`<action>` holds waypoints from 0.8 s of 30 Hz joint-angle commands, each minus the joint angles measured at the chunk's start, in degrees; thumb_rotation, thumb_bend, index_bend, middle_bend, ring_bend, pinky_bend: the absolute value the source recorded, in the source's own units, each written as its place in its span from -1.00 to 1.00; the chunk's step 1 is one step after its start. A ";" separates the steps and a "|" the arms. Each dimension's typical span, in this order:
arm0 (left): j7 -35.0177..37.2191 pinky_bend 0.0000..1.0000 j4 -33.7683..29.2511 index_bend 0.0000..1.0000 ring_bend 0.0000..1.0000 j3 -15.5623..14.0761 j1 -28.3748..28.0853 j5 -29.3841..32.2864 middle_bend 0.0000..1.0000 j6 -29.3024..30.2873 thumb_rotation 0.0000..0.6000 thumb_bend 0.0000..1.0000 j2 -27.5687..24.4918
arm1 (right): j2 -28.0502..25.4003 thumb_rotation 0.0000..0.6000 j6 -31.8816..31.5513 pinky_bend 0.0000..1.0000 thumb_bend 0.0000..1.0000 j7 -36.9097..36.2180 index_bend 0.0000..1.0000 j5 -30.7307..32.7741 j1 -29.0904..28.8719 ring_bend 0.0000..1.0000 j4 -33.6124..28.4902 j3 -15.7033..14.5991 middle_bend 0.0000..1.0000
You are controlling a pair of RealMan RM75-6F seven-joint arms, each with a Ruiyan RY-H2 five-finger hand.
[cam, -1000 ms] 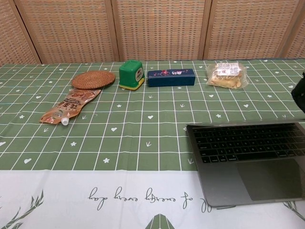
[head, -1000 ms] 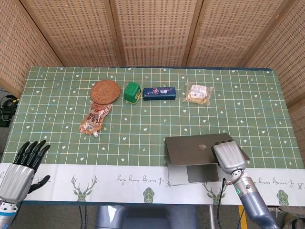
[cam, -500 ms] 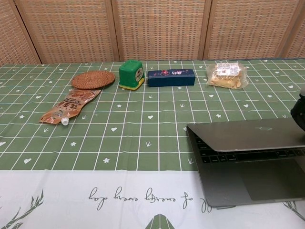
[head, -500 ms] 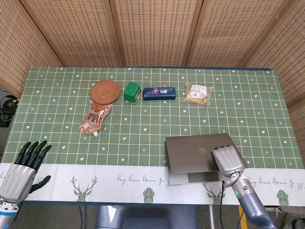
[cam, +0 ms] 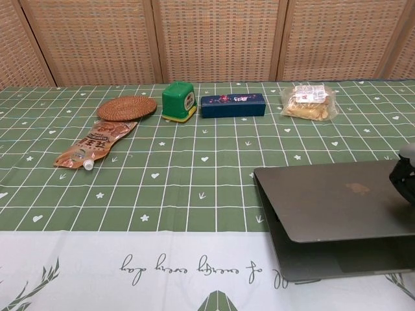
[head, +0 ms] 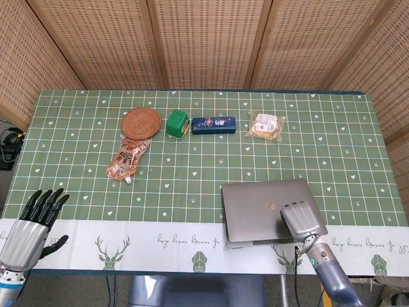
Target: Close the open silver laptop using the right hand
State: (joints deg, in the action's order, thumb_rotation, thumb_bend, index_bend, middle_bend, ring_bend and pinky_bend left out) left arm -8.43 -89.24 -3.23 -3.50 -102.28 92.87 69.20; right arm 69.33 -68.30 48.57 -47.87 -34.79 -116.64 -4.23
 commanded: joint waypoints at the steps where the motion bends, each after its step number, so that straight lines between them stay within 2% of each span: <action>1: 0.02 -1.00 0.01 -1.00 -1.00 0.02 0.03 0.00 -1.00 0.07 1.00 -0.65 -0.01 | 0.59 1.00 0.21 0.05 1.00 0.01 0.36 0.06 0.03 0.00 0.58 -0.21 0.15; 24: -0.14 -1.00 0.12 -1.00 -1.00 0.13 -0.02 0.27 -1.00 -0.21 1.00 -0.65 0.06 | 4.86 1.00 2.05 0.04 1.00 -0.74 0.35 0.34 0.26 0.00 6.01 -1.17 0.14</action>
State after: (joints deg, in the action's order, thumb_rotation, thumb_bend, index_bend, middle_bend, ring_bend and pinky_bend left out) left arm -8.58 -89.12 -3.11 -3.52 -102.02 92.66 69.26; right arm 74.15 -66.27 47.85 -47.51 -34.54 -110.68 -5.37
